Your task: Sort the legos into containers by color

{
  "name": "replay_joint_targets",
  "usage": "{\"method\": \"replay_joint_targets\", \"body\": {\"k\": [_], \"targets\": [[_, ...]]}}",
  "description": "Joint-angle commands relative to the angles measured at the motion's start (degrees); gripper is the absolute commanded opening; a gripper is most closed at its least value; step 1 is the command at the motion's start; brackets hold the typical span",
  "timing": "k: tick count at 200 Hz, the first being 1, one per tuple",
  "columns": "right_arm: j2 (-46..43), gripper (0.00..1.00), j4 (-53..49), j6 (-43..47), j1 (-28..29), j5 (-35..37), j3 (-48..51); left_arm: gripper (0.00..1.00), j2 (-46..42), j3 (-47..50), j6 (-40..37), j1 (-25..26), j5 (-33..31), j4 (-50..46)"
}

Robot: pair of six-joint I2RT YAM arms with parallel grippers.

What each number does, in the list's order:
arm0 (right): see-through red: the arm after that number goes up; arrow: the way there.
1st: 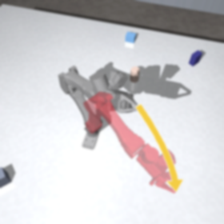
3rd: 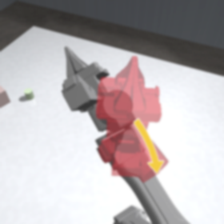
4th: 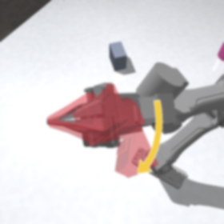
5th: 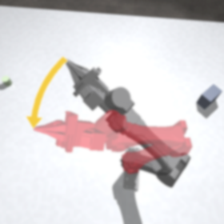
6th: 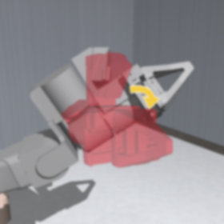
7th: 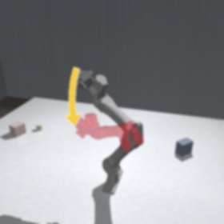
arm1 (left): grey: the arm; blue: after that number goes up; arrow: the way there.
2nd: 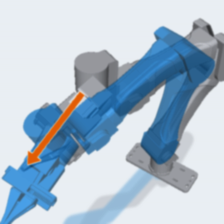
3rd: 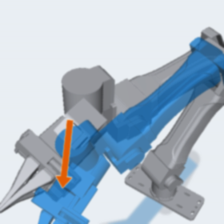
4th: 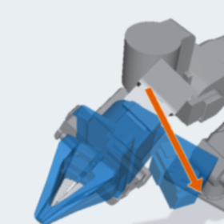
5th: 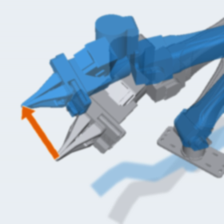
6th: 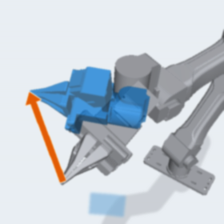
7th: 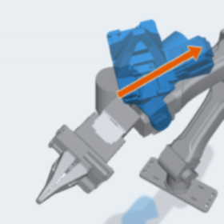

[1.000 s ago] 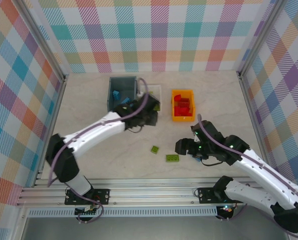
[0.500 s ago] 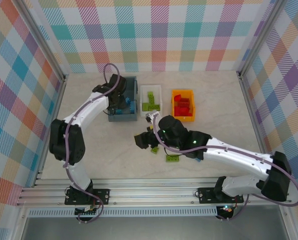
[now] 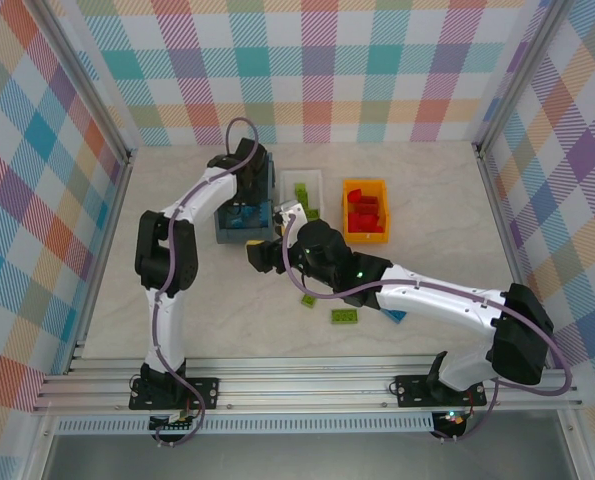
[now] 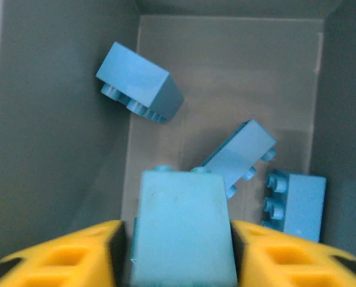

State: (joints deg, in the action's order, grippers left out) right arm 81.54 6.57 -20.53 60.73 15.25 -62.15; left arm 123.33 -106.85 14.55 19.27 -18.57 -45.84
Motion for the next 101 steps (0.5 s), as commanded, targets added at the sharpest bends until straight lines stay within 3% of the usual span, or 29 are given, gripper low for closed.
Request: {"method": "replay_joint_targets", "body": {"k": [1, 23, 54, 101], "targets": [[-1.8, 0.81, 0.9, -1.6, -0.4, 0.7, 0.4, 0.59, 0.4, -1.9, -1.1, -0.6, -2.1, -2.3], [-3.6, 0.81, -1.3, -2.8, -0.6, 1.0, 1.7, 0.65, -1.9, -1.4, -1.0, -0.5, -1.1, -2.1], [-8.6, 0.81, -6.4, -6.2, -0.6, 4.1, 5.2, 0.66, -8.6, 0.9, 0.1, 0.9, 1.0, -1.1], [-15.2, 0.77, -24.1, -12.9, -0.7, 10.7, 7.7, 0.62, -24.1, 8.2, 5.2, 5.9, 1.5, 0.3]]}}
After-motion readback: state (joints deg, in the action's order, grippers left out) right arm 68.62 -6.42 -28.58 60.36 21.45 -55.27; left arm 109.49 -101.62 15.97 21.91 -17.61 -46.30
